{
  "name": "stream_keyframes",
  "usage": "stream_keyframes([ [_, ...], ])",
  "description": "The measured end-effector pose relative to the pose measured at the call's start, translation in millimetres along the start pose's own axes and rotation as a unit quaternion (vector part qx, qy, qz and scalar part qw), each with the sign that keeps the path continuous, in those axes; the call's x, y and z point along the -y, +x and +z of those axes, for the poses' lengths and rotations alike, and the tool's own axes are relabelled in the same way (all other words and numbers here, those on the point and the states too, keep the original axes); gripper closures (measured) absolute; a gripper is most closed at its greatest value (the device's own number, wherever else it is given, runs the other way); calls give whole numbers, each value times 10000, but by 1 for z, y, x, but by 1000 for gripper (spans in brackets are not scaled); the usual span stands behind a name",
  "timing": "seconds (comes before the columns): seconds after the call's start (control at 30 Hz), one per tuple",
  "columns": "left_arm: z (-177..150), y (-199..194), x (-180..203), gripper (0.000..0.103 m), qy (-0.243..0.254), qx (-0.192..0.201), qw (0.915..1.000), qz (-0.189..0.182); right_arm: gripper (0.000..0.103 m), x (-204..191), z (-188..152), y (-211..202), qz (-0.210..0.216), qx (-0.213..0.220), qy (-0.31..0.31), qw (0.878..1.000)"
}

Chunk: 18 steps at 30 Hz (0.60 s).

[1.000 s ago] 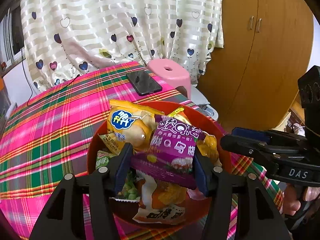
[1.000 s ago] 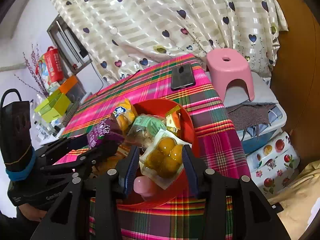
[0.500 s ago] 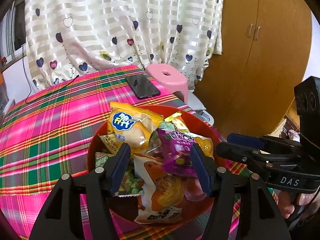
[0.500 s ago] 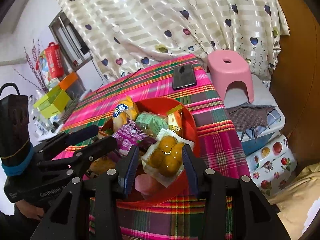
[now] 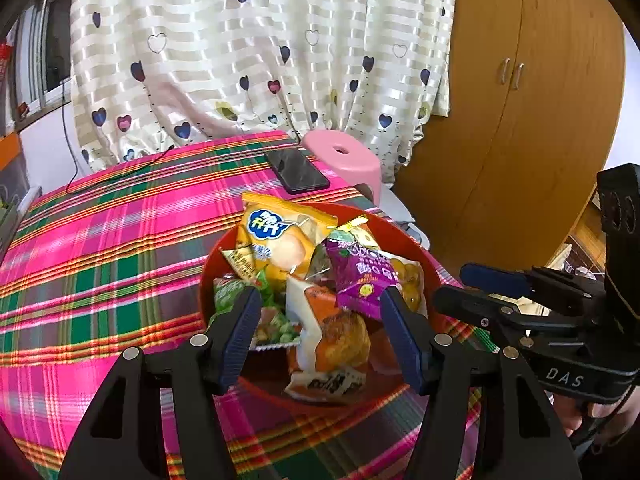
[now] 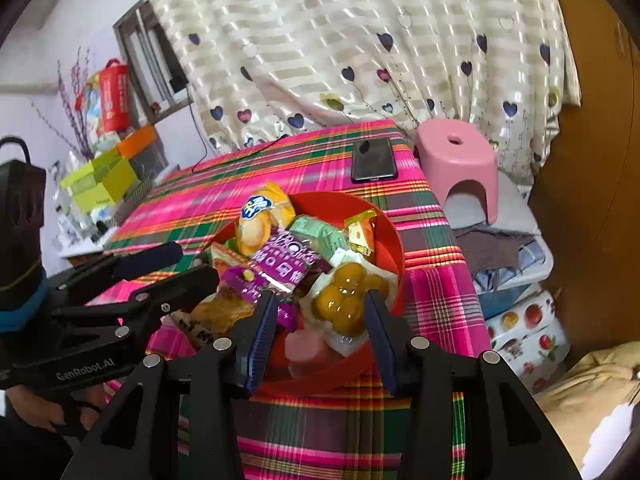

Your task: Organize snacks

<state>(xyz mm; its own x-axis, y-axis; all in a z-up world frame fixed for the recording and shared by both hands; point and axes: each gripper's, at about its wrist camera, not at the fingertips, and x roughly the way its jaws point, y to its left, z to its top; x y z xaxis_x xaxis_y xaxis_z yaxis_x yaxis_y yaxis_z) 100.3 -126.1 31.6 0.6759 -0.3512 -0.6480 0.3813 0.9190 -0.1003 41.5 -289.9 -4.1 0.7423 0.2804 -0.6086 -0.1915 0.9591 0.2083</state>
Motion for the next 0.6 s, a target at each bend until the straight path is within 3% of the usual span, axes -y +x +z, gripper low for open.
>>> stream_keyframes([
  [0.6,-32,-32,-8,40,-114,63,9997,205,53,-39,-20,-16,-246,4,-479,9985],
])
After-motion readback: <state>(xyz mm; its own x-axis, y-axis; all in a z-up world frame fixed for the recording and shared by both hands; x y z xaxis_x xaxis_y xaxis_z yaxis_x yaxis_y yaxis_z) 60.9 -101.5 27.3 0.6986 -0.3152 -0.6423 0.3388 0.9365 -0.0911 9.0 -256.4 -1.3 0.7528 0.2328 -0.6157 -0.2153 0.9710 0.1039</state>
